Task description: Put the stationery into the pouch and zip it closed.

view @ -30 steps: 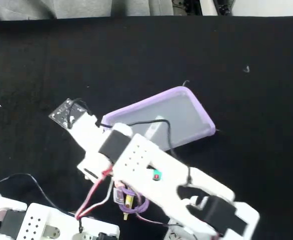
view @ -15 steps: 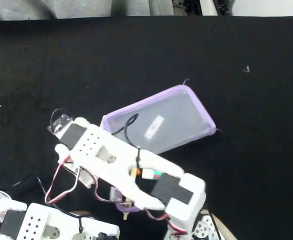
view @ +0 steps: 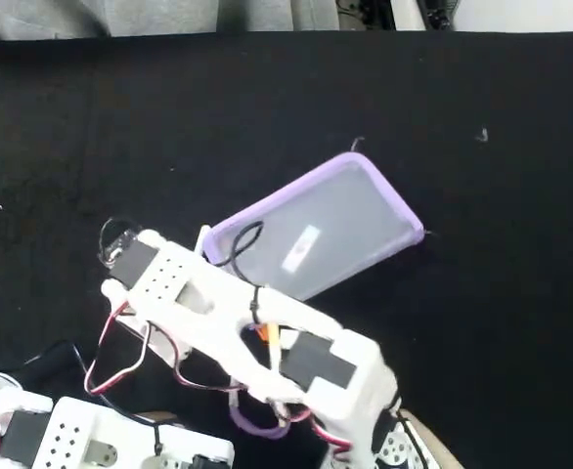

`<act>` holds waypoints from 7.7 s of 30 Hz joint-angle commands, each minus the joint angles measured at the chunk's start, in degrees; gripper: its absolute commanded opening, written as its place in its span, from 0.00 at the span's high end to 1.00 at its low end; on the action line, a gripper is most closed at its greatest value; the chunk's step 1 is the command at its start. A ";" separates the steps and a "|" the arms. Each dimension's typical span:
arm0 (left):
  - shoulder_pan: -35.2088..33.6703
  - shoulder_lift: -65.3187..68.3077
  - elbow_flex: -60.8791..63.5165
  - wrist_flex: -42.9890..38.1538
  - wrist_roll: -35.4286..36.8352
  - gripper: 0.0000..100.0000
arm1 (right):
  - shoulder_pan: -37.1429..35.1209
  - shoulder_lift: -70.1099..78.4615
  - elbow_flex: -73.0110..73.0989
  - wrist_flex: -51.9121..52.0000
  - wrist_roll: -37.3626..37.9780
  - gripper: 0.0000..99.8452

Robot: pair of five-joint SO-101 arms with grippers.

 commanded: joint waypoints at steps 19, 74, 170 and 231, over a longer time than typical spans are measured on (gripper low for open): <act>0.75 -0.44 1.19 0.26 -0.18 0.97 | -0.70 -0.92 7.25 2.11 13.98 0.76; 13.23 -0.44 1.19 4.57 0.09 0.97 | 23.91 -0.31 -54.81 1.93 10.11 0.99; 106.07 8.35 -21.93 -32.53 24.35 0.85 | 21.54 1.45 -83.65 -4.48 6.42 0.99; 86.55 8.00 -9.89 -47.03 21.01 0.85 | 40.18 -10.95 -41.98 2.11 32.79 0.99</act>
